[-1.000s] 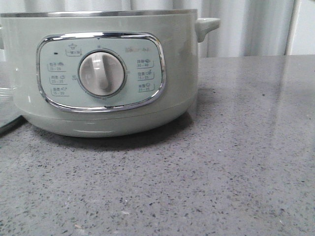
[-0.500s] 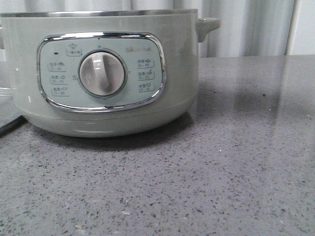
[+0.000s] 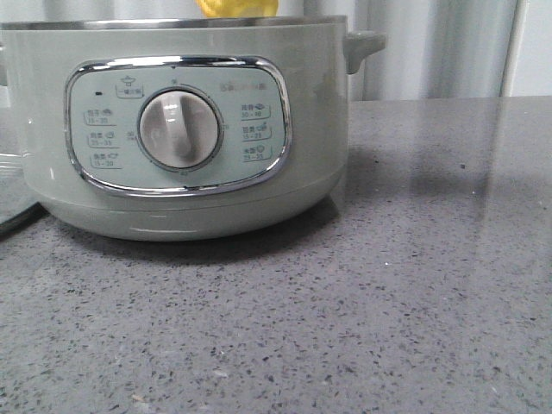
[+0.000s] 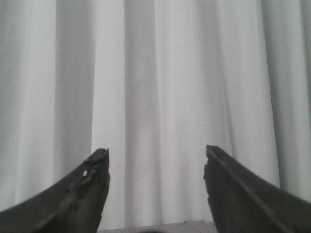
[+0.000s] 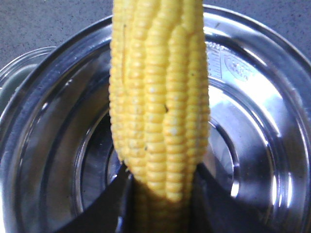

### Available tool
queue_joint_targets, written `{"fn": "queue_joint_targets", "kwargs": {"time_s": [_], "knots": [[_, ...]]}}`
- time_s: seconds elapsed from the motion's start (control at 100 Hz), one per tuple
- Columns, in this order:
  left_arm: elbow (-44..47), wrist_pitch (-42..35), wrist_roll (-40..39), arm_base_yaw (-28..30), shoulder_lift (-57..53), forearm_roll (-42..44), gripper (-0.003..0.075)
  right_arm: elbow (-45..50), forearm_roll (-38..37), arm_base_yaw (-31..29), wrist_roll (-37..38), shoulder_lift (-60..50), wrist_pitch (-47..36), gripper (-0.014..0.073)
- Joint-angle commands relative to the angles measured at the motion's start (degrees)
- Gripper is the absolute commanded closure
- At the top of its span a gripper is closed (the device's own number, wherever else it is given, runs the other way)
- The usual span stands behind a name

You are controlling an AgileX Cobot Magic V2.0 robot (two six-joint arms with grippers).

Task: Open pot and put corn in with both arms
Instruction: 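Lift the corn cob and carry it over the open pot, then lower the corn cob into the pot and open the right gripper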

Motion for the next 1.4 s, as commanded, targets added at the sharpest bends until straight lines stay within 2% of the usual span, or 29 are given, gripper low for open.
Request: {"fn": "queue_joint_targets", "kwargs": {"time_s": [0.0, 0.11, 0.33, 0.57, 0.74, 1.18, 1.39], "knots": [[-2.1, -4.2, -0.2, -0.5, -0.1, 0.1, 0.0333, -2.1, 0.7, 0.0, -0.7, -1.6, -3.9, 0.0649], [-2.1, -4.2, -0.2, -0.5, -0.1, 0.1, 0.0333, -2.1, 0.7, 0.0, -0.7, -0.8, -3.9, 0.0628], [-2.1, -4.2, -0.2, -0.5, -0.1, 0.1, 0.0333, -2.1, 0.7, 0.0, -0.7, -0.2, -3.5, 0.0417], [-2.1, -4.2, -0.2, -0.5, -0.1, 0.1, 0.0333, -2.1, 0.7, 0.0, -0.7, -0.2, -3.5, 0.0336], [-2.1, -4.2, -0.2, -0.5, -0.1, 0.1, 0.0333, -2.1, 0.7, 0.0, -0.7, -0.2, -3.5, 0.0214], [-2.1, -4.2, -0.2, -0.5, -0.1, 0.1, 0.0333, -2.1, 0.7, -0.1, -0.7, -0.7, -3.6, 0.0209], [-2.1, -3.7, -0.5, -0.5, -0.1, 1.2, 0.0333, -2.2, -2.5, -0.1, -0.7, -4.4, -1.6, 0.0211]]}}
